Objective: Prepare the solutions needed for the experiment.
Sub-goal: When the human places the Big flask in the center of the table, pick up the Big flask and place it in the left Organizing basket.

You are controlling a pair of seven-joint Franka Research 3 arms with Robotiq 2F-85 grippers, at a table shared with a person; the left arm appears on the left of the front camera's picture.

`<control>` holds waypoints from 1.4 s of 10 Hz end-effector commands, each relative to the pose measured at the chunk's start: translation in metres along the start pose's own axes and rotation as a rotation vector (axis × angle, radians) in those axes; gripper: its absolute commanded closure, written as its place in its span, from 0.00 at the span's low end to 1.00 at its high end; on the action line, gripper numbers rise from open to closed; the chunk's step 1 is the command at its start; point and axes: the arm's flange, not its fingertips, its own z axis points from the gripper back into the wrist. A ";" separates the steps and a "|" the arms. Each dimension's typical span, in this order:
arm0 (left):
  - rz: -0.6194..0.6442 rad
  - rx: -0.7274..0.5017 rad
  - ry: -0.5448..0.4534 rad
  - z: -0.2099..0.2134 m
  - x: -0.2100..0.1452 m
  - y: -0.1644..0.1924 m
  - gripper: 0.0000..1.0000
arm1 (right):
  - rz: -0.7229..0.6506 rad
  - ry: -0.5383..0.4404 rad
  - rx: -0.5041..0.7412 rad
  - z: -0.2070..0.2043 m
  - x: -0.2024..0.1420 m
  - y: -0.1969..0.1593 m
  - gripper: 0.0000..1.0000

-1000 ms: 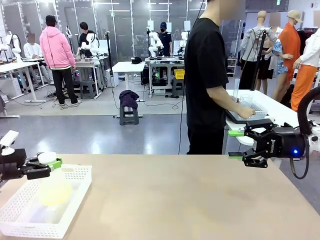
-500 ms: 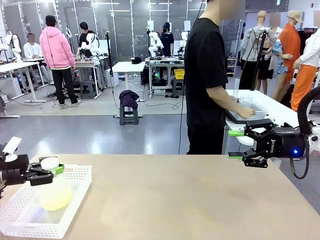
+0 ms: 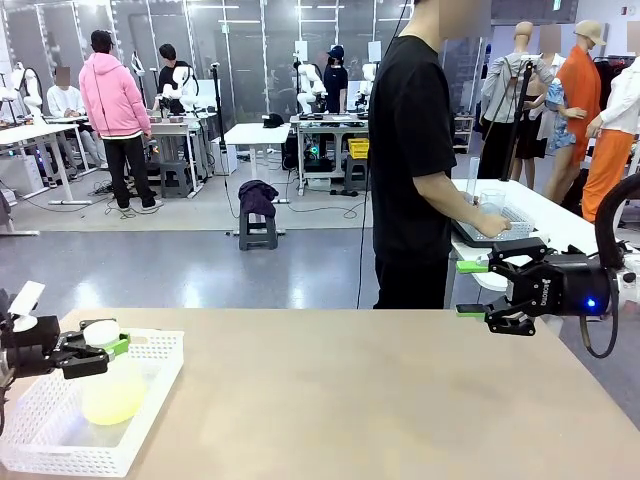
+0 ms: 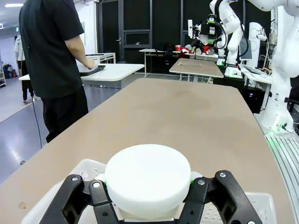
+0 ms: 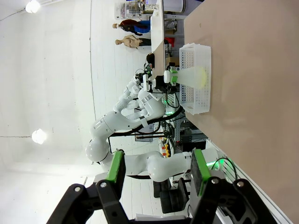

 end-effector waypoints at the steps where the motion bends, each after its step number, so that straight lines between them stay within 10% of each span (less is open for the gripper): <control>1: -0.032 0.008 -0.031 -0.004 -0.001 -0.001 1.00 | 0.003 0.001 0.006 0.000 -0.001 0.001 0.28; 3: -0.022 -0.006 -0.016 -0.007 -0.002 -0.004 1.00 | 0.003 0.001 0.006 0.000 -0.001 0.001 0.28; 4: -0.015 -0.018 -0.009 -0.007 -0.003 -0.004 0.60 | 0.003 0.001 0.006 0.000 -0.001 0.001 0.28; 10: 0.028 0.003 0.028 -0.004 -0.008 -0.003 0.00 | 0.003 0.001 0.006 0.000 -0.001 0.001 0.28; 14: 0.009 -0.007 0.013 -0.003 -0.004 -0.002 0.00 | 0.003 0.001 0.006 0.000 -0.001 0.001 0.28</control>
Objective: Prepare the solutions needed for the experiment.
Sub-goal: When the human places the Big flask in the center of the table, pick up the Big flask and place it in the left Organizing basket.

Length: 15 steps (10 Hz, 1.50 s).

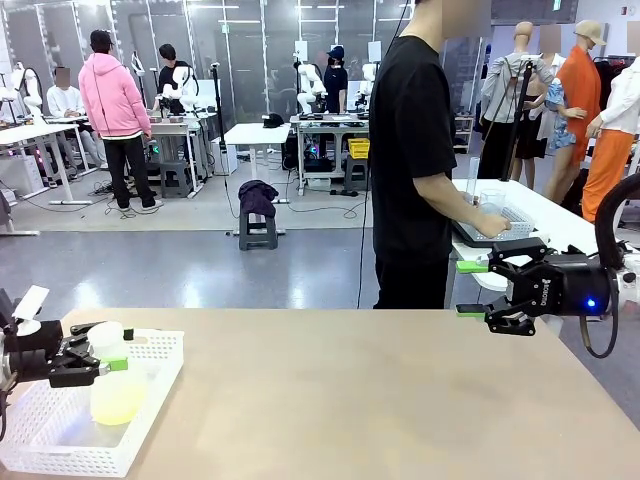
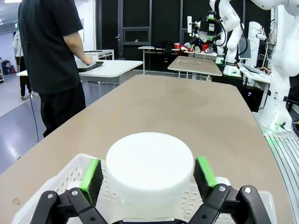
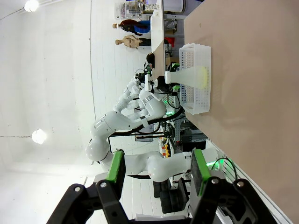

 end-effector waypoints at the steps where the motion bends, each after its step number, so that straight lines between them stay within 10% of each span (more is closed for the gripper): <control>1: -0.006 -0.001 -0.001 0.000 0.002 0.000 0.00 | 0.003 0.001 0.006 0.000 -0.001 0.001 0.28; 9: 0.000 0.000 0.000 0.000 0.000 0.000 0.00 | 0.003 0.001 0.006 0.000 -0.001 0.001 0.28; 15: -0.027 0.073 0.066 0.076 0.011 -0.003 0.00 | 0.003 0.001 0.006 0.000 -0.001 0.001 0.28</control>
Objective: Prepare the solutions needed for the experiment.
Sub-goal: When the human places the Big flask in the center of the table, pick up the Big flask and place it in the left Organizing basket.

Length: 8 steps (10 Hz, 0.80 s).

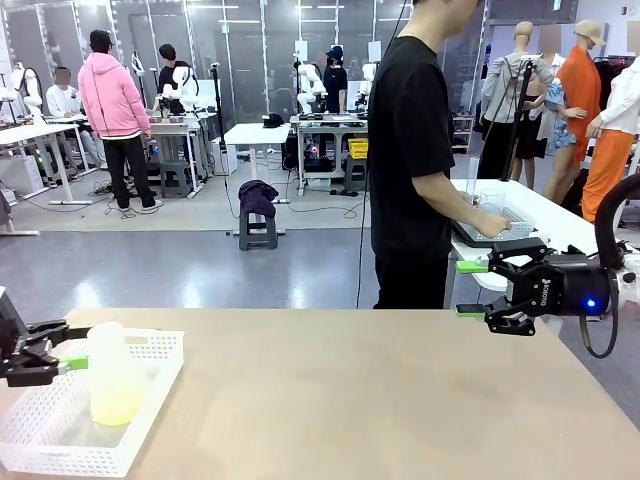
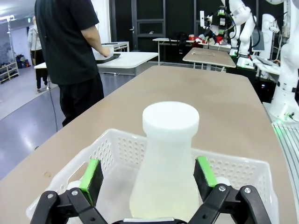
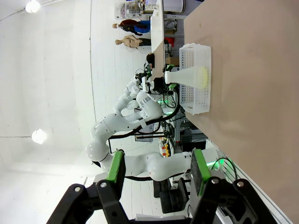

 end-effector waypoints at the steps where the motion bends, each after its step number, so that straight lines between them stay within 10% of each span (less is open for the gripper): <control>1: 0.021 -0.046 0.032 0.020 0.007 -0.013 0.00 | 0.003 0.000 0.006 0.000 -0.001 0.001 0.28; 5: 0.587 0.024 0.003 0.079 0.044 -0.007 0.00 | 0.003 0.000 0.006 0.000 -0.001 0.001 0.28; 8: 1.005 -0.171 -0.015 0.089 0.077 -0.013 0.00 | 0.003 0.000 0.006 0.000 -0.001 0.001 0.28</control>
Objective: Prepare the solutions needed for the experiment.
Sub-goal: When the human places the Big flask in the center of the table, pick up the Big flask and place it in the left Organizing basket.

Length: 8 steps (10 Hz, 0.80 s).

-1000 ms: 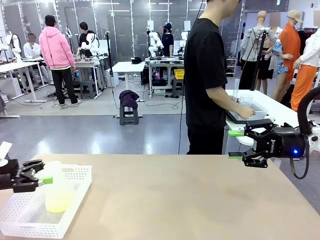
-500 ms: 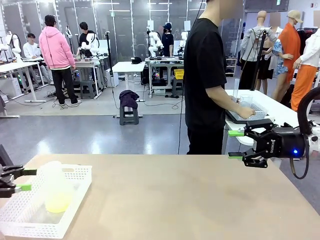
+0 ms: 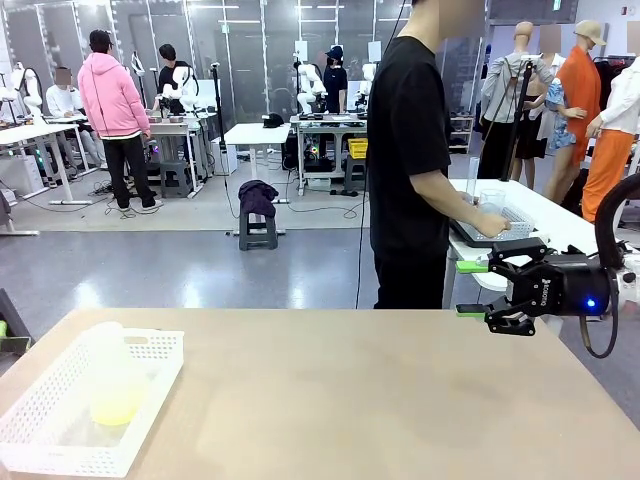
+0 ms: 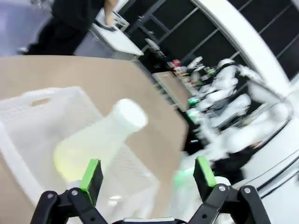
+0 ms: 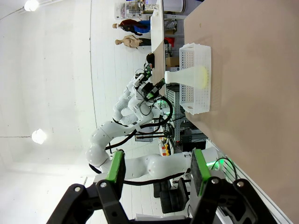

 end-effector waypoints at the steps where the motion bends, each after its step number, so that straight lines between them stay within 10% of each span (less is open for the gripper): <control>1: 0.214 -0.124 -0.025 0.010 0.022 -0.028 0.00 | 0.003 0.000 0.006 0.000 -0.001 0.001 0.28; 8: 0.502 -0.206 0.091 0.015 0.024 -0.026 0.00 | 0.003 0.000 0.006 0.000 -0.001 0.001 0.28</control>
